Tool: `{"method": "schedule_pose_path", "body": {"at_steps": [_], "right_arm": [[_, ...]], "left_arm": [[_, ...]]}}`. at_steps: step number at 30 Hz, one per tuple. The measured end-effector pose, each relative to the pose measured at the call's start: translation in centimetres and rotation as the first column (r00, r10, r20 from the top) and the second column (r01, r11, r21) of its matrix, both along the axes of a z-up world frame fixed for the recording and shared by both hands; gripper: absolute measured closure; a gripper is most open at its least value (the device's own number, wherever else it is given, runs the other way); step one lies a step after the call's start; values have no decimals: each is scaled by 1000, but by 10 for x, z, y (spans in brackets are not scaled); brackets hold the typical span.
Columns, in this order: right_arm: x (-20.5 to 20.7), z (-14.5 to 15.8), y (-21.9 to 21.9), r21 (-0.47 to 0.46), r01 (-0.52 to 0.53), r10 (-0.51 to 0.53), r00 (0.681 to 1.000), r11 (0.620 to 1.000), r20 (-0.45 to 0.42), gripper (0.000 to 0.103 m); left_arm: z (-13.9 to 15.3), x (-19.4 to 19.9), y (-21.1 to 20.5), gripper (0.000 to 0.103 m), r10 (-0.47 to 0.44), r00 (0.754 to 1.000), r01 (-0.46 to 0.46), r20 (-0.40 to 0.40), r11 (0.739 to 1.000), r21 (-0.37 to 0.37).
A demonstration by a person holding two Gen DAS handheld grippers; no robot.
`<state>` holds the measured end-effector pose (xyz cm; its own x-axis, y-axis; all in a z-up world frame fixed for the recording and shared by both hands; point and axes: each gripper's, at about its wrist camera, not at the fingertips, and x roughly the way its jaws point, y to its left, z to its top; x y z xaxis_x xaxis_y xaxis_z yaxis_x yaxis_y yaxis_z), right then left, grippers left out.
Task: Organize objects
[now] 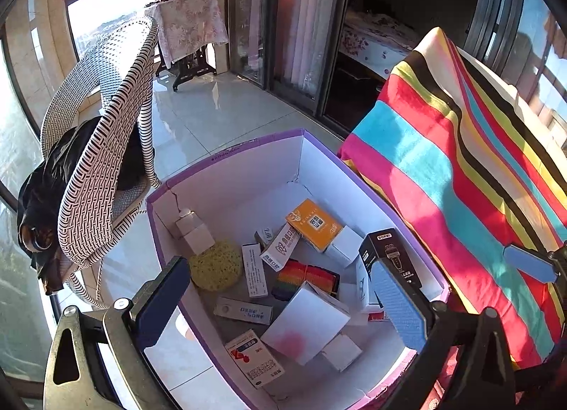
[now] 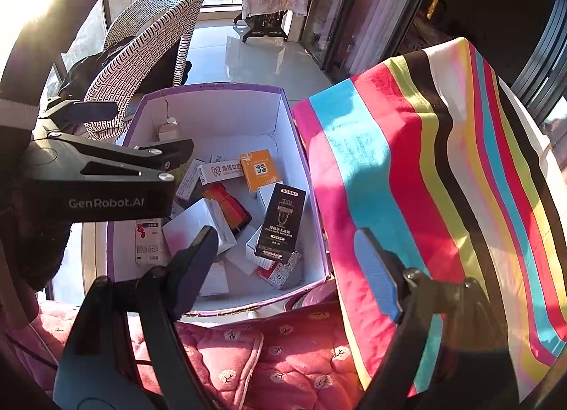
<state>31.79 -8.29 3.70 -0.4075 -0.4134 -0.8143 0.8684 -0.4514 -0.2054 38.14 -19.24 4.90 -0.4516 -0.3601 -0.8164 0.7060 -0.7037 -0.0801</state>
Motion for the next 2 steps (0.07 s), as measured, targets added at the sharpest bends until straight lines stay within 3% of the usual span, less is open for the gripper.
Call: {"method": "schedule_pose_path", "body": {"at_steps": [2], "right_arm": [[1,-1,0,1,-1,1,1000,1000,-1,21]], "left_arm": [[-1,3,0,0,37,999,-37,-4,999,7]]}}
